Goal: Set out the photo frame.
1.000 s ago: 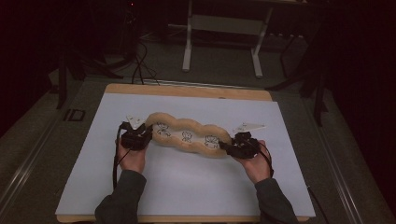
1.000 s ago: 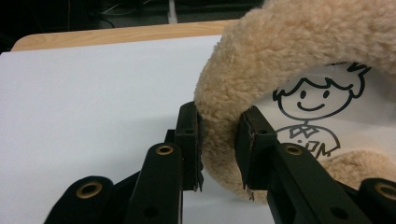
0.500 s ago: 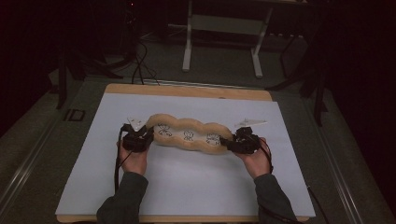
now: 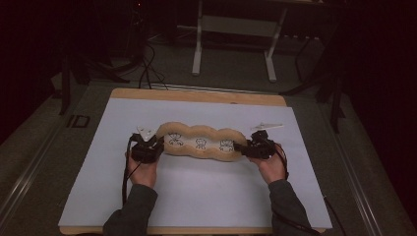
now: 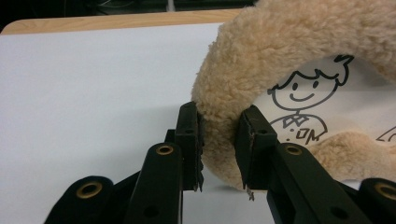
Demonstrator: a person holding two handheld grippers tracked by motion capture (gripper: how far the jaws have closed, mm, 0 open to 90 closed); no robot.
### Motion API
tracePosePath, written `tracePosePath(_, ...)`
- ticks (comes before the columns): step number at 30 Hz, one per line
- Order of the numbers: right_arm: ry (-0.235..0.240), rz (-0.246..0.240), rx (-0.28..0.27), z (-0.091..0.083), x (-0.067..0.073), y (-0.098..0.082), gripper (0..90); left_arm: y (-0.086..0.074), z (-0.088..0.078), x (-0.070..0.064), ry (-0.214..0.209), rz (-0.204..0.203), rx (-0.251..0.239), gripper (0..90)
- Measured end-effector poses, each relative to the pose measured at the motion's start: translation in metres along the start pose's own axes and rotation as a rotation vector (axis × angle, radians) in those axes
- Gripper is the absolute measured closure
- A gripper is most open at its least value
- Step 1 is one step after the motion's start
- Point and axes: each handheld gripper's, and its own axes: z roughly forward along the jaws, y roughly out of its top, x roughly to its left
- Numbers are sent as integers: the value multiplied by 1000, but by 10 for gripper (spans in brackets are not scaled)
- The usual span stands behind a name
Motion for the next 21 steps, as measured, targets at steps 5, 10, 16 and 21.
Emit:
tracePosePath(5, -11, 16, -1, 1, -7, -1, 553, -2, 1, -6, -9, -1, 2, 732)
tracePosePath(10, -13, 25, -1, 1, -10, 0, 546, -3, 0, -8, -11, -2, 5, 732)
tracePosePath(16, -17, 30, 0, 3, -11, 0, 542, -5, 1, -7, -17, -5, 7, 732)
tracePosePath(21, -10, 36, -6, 5, -13, -1, 540, -8, 2, -5, -28, 1, 4, 731)
